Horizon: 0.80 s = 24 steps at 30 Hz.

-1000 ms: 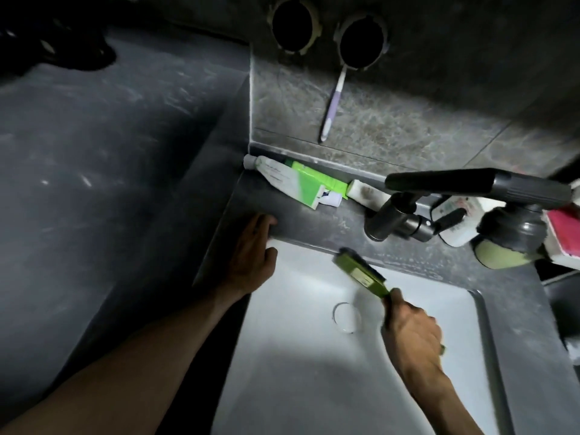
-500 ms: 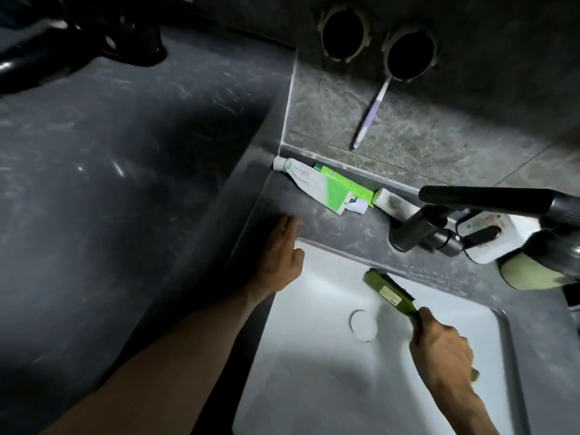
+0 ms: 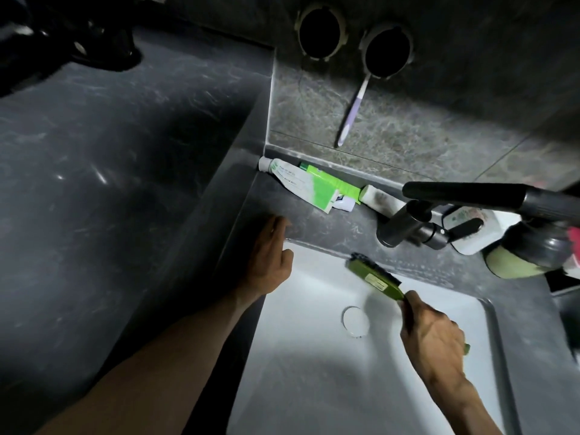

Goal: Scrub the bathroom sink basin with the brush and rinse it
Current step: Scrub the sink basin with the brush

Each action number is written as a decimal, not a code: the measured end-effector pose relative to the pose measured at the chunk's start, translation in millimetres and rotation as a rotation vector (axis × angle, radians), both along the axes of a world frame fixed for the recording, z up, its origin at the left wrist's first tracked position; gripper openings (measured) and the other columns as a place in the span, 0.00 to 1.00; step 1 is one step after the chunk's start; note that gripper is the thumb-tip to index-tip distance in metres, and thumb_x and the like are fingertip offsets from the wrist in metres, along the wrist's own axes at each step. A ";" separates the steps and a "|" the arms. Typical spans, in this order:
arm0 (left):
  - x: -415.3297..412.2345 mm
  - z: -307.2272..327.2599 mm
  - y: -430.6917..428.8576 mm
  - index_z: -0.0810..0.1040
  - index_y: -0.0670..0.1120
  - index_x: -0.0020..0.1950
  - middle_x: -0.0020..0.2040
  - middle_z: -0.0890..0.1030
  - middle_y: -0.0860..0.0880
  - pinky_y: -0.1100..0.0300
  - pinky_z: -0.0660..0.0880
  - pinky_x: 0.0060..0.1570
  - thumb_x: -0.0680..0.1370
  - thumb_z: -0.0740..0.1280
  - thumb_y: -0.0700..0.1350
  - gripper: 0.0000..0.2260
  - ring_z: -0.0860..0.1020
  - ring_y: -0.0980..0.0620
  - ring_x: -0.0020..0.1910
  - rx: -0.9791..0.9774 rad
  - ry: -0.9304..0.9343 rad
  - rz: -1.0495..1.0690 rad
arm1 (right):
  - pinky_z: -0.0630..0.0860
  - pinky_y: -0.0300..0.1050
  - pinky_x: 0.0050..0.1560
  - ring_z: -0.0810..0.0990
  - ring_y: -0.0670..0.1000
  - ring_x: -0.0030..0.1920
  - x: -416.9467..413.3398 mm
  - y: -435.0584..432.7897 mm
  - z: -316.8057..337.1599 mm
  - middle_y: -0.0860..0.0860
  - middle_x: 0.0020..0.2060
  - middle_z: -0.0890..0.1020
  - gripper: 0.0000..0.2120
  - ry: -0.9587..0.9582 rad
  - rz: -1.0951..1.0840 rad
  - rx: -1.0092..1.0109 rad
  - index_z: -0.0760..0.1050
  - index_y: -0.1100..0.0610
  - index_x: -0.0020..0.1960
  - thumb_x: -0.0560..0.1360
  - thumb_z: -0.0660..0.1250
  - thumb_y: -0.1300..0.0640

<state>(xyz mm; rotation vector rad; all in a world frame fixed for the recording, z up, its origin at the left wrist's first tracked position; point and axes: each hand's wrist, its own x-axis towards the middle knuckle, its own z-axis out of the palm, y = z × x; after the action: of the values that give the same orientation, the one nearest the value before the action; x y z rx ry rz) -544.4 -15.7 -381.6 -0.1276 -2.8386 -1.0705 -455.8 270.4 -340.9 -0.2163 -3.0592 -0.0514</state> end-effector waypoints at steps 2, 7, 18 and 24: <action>0.3 1.7 0.6 0.75 0.33 0.68 0.66 0.77 0.31 0.40 0.76 0.64 0.73 0.53 0.46 0.29 0.77 0.30 0.63 -0.003 0.013 0.007 | 0.65 0.45 0.30 0.79 0.61 0.30 -9.5 -12.8 -0.9 0.49 0.27 0.77 0.02 -0.023 0.045 0.009 0.69 0.49 0.50 0.79 0.62 0.52; 1.4 -2.9 -1.3 0.78 0.33 0.65 0.64 0.79 0.31 0.40 0.78 0.58 0.75 0.56 0.44 0.25 0.80 0.31 0.60 -0.087 0.107 0.001 | 0.65 0.46 0.34 0.80 0.61 0.33 -42.0 -92.0 -13.1 0.50 0.33 0.81 0.07 -0.020 0.210 -0.062 0.69 0.49 0.58 0.81 0.59 0.51; 5.5 3.4 -0.7 0.73 0.38 0.73 0.73 0.72 0.36 0.54 0.67 0.70 0.75 0.53 0.47 0.29 0.71 0.37 0.71 0.004 0.045 0.058 | 0.73 0.50 0.38 0.80 0.60 0.38 -22.8 -55.9 -18.4 0.51 0.46 0.78 0.09 -0.044 0.111 -0.112 0.69 0.50 0.57 0.81 0.54 0.50; 0.5 45.6 -11.1 0.61 0.44 0.79 0.79 0.60 0.42 0.50 0.57 0.78 0.78 0.64 0.45 0.30 0.60 0.41 0.78 -0.241 -0.268 -0.196 | 0.68 0.46 0.36 0.79 0.58 0.38 -14.5 -89.6 -24.3 0.49 0.40 0.75 0.06 -0.095 0.038 -0.339 0.69 0.52 0.49 0.82 0.57 0.51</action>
<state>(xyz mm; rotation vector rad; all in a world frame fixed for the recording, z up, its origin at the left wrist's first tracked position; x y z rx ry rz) -543.9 -26.8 -336.0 -0.3089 -3.2489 -0.8253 -470.3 180.8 -365.2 -0.1782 -3.1449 0.4748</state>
